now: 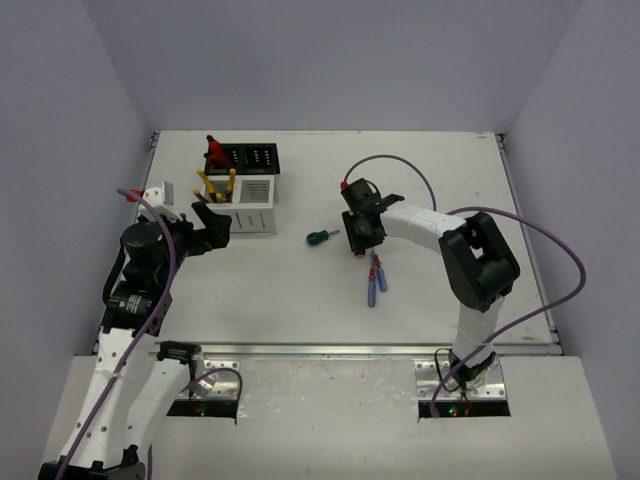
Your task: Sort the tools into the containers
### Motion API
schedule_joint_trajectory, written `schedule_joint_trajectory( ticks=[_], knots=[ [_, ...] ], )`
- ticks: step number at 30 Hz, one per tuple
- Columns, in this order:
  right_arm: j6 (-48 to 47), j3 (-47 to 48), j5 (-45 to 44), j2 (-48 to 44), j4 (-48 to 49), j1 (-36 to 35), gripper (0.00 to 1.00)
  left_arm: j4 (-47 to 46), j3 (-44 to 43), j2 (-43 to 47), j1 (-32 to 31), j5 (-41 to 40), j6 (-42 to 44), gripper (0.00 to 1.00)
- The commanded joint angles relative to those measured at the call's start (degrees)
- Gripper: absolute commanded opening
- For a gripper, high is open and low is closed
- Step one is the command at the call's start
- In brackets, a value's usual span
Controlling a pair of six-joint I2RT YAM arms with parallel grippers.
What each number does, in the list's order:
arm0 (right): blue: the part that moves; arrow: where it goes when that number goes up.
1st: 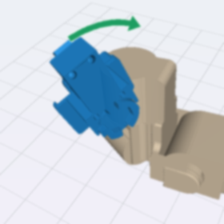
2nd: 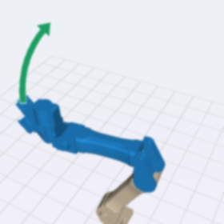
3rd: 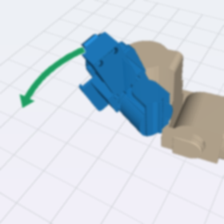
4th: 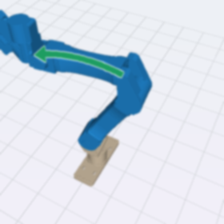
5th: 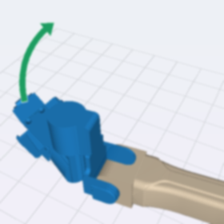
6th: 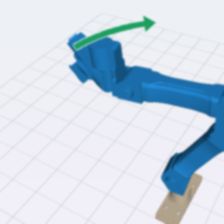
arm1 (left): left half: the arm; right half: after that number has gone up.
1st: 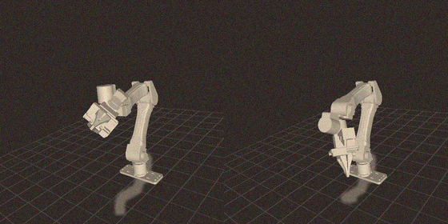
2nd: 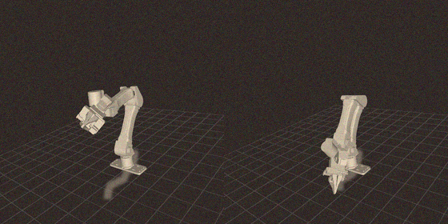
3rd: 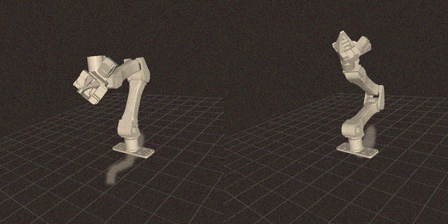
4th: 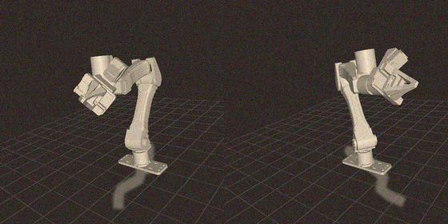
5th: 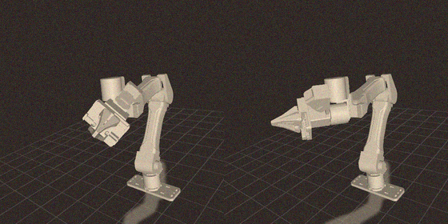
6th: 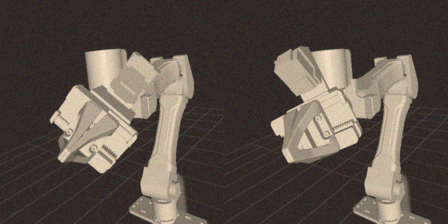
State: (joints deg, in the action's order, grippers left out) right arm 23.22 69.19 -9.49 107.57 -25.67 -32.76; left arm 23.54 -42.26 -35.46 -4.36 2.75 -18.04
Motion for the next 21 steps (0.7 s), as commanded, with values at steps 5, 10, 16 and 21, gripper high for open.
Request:
schedule_joint_trajectory(
  ticks=[5, 10, 16, 21],
  knots=[
    [-1.5, 3.2, 0.6, 3.2, 0.5, 0.1, 0.33, -1.5, 0.2, 0.0, -1.2, 0.0, 0.6, 1.00],
    [-0.1, 1.8, 0.2, 3.9, 2.0, 0.1, 0.30, -1.8, 0.3, -0.6, -1.4, 1.1, 0.6, 1.00],
    [1.3, 2.9, -0.6, 6.2, 1.2, 0.2, 0.50, -1.8, 0.3, -2.0, -2.1, 1.6, 0.7, 1.00],
    [1.2, 3.0, -1.0, 6.1, 1.4, 0.1, 0.37, -1.8, 0.3, -1.8, -2.5, 1.6, 0.8, 1.00]
  ],
)
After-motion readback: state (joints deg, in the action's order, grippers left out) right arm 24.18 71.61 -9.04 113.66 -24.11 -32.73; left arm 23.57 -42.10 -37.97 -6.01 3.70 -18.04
